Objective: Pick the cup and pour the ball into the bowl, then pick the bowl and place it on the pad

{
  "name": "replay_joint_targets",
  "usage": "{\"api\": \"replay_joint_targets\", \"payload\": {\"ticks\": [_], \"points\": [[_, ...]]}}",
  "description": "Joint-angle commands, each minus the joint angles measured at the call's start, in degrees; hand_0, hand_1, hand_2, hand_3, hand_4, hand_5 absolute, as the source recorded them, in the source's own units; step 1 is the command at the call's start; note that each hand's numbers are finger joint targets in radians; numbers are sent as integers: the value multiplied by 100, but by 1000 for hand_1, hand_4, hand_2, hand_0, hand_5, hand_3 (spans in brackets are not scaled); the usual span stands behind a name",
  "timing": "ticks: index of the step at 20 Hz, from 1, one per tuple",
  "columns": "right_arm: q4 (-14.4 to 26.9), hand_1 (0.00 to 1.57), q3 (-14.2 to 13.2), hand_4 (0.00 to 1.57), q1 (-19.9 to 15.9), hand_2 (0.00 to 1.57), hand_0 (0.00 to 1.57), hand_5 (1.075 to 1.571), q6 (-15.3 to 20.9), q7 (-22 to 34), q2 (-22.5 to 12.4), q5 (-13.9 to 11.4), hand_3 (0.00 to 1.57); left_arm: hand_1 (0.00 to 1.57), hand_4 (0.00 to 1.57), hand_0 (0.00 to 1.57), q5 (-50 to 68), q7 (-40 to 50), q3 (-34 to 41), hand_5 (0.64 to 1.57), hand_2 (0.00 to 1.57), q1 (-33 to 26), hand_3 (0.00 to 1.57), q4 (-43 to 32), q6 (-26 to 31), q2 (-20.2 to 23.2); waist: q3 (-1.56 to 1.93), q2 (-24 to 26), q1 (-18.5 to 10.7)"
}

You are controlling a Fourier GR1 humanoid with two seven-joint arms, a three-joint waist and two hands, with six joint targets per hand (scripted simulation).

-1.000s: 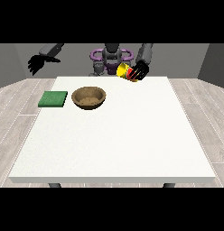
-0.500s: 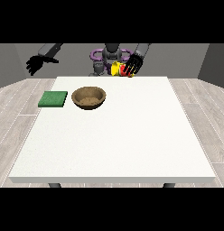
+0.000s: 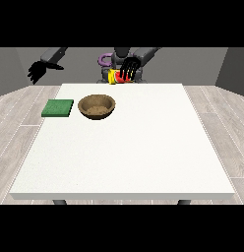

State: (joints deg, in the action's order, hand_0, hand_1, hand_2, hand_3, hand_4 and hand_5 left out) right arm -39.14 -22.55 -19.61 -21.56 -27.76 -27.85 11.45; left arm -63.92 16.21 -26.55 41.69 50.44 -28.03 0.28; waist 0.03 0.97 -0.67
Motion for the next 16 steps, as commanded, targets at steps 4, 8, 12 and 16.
{"api": "replay_joint_targets", "payload": {"ticks": [4,8,12,16], "points": [[142,0,94,0,-347,0,0,1530,326,-65,79,-156,267,455,894,455,-978,523,-692,1571,1571,280,1571,93,338,-27,1,-286,-87],[20,0,306,0,-815,0,0,1528,511,334,379,-179,297,282,863,282,-1133,1093,-1140,1570,1571,339,1571,241,775,-28,-2,-192,225],[172,0,250,0,-862,0,0,1525,417,25,357,-154,252,0,913,0,-1489,1122,-1742,1547,1571,150,1571,434,1006,-28,1,-443,172],[189,0,260,0,-991,0,0,1521,279,395,307,-48,190,0,1196,0,-1687,837,-1661,1434,1571,493,1571,197,1634,-28,-1,-322,275]]}}
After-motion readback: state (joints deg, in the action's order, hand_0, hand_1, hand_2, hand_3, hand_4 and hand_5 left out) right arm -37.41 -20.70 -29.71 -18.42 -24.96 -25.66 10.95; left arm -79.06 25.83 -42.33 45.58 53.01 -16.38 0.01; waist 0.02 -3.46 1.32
